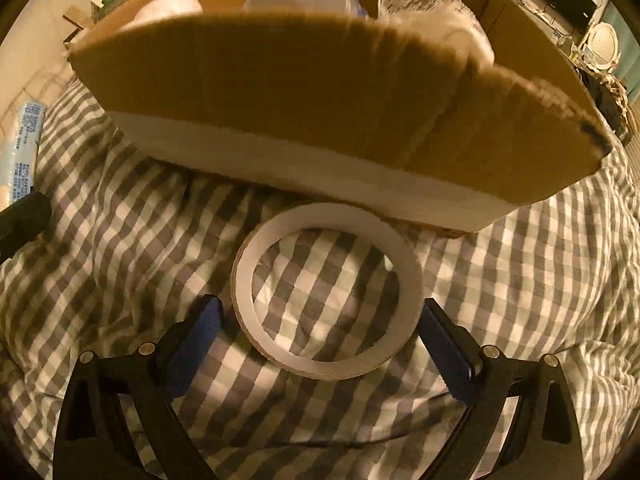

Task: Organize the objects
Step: 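Grasp the blue tissue pack with the left gripper while the right gripper grasps the tape roll, then lower the tissue pack and tape roll into the box and release both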

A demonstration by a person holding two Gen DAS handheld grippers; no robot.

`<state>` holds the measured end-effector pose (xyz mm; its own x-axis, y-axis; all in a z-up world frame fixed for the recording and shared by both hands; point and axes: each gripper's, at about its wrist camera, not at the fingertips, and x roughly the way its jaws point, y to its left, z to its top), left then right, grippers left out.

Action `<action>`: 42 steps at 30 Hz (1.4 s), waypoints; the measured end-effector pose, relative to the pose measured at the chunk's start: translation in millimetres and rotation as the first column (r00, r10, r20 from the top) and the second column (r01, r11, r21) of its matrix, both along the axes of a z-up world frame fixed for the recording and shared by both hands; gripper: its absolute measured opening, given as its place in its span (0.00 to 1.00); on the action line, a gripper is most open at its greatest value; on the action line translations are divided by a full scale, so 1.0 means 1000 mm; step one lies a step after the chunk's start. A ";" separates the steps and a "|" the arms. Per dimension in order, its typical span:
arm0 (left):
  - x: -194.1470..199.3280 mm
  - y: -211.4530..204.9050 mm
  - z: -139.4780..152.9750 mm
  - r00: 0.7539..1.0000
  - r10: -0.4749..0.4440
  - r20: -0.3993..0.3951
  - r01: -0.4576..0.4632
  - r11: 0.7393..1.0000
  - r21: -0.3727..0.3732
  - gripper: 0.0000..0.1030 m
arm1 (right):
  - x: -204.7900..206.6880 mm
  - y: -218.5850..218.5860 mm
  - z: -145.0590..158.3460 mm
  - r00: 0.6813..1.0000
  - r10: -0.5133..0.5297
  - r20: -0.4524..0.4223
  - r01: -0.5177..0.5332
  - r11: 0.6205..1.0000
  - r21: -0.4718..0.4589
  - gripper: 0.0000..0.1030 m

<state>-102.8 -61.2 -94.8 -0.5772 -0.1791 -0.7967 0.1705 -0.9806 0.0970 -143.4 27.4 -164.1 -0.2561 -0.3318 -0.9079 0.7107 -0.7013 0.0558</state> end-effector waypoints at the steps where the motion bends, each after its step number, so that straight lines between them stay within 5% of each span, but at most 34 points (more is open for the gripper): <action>1: 0.000 0.000 -0.001 1.000 -0.002 0.002 0.002 1.000 0.000 0.64 | 0.001 0.002 0.000 1.000 -0.004 -0.002 0.004 1.000 -0.005 0.90; 3: 0.001 0.002 -0.004 1.000 -0.013 0.015 0.013 1.000 -0.001 0.64 | 0.002 0.009 0.004 1.000 -0.018 -0.005 0.018 1.000 -0.020 0.77; 23: 0.038 0.043 0.024 0.993 -0.118 0.016 0.117 0.993 0.028 0.64 | 0.067 0.083 0.112 0.990 -0.070 -0.120 0.043 0.976 -0.214 0.77; 34: 0.037 0.074 0.107 0.969 -0.220 -0.114 0.224 0.974 0.031 0.64 | 0.060 0.122 0.223 0.959 -0.134 -0.251 0.050 0.949 -0.313 0.77; 42: -0.027 0.086 0.178 0.942 -0.255 -0.219 0.245 0.967 -0.074 0.64 | 0.008 0.102 0.298 0.919 -0.130 -0.373 -0.013 0.934 -0.358 0.77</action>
